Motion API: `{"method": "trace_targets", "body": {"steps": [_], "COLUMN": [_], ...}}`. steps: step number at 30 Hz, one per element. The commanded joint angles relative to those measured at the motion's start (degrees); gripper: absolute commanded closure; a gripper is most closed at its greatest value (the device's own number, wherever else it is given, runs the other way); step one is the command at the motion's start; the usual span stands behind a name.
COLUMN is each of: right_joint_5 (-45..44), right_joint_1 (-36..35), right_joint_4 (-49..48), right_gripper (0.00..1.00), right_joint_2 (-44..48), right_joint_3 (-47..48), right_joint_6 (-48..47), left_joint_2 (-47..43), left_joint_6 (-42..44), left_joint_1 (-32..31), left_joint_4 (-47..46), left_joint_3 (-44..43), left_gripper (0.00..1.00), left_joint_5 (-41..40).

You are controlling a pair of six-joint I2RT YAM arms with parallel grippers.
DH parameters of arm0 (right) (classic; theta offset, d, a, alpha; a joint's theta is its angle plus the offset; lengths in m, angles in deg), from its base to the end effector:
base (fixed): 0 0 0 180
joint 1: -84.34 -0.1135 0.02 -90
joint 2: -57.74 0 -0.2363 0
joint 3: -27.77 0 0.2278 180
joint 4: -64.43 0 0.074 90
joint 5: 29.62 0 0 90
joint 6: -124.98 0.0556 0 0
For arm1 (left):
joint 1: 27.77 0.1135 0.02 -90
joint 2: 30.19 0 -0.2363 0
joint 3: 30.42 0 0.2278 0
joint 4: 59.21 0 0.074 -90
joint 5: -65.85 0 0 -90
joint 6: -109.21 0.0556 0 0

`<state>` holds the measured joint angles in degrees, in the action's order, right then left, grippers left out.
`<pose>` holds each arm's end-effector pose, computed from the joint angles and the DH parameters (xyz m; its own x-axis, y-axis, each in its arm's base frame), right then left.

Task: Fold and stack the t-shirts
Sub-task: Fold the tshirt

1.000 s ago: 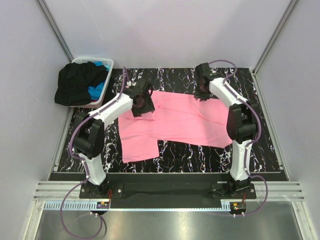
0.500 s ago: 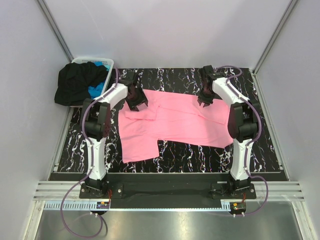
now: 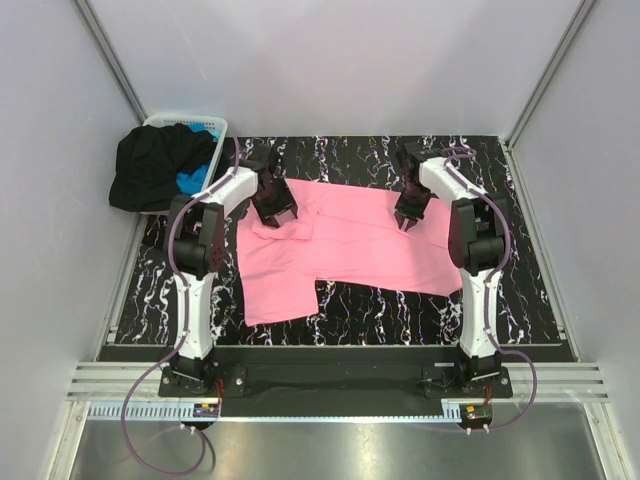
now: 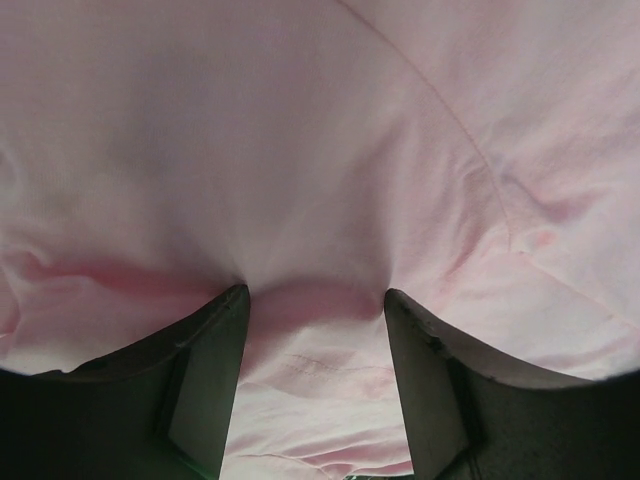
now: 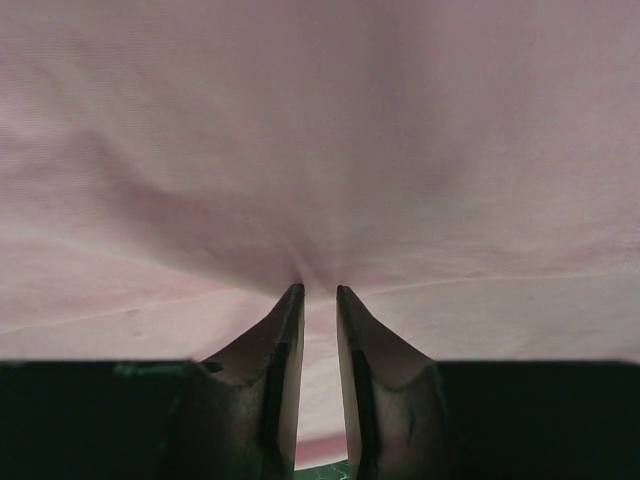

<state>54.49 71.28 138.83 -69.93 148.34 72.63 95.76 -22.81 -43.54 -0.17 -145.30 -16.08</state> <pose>0.4003 0.0870 0.1445 -0.8911 0.4170 -0.1790 0.4222 0.9064 0.0099 0.4080 -0.1233 0.1397 -0.8832 -0.4393 -0.1644 -0.3717 0.8693 -0.3258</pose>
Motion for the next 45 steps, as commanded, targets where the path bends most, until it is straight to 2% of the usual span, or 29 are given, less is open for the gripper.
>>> {"method": "trace_targets", "body": {"steps": [1, 5, 10, 19, 25, 28, 36, 45], "right_joint_5": [1.1, 1.0, 0.4, 0.4, 0.9, 2.4, 10.1, 15.9], "right_joint_1": [0.2, 0.4, 1.0, 2.2, 2.4, 2.4, 3.6, 6.0], "right_joint_4": [3.3, 5.3, 8.7, 14.1, 14.3, 14.3, 13.6, 14.2], "right_gripper": [0.74, 0.73, 0.72, 0.72, 0.72, 0.68, 0.56, 0.48], "right_joint_2": [-1.5, -4.1, -7.9, -14.6, -16.3, -16.6, -17.8, -22.7], "right_joint_3": [3.4, 7.4, 13.9, 25.7, 27.1, 27.3, 29.3, 38.0], "right_joint_6": [1.5, 1.5, 0.9, -0.3, -0.9, -2.1, -3.5, -3.5], "left_joint_2": [-1.1, -0.3, 3.3, 7.7, 9.4, 10.5, 11.9, 15.6], "left_joint_6": [-0.5, -1.7, -2.1, -1.6, -1.0, -1.1, -2.8, -3.8], "left_joint_1": [0.7, 1.0, 1.9, 3.2, 3.2, 3.3, 3.6, 5.2], "left_joint_4": [2.6, 5.8, 10.8, 12.2, 12.2, 12.3, 13.5, 16.6], "left_joint_3": [-1.5, -2.8, -8.7, -16.1, -17.7, -18.5, -20.2, -27.6], "left_gripper": [0.39, 0.41, 0.43, 0.43, 0.43, 0.38, 0.38, 0.39], "left_joint_5": [-2.9, -7.7, -11.0, -8.6, -8.3, -6.9, -7.1, -7.9]}}
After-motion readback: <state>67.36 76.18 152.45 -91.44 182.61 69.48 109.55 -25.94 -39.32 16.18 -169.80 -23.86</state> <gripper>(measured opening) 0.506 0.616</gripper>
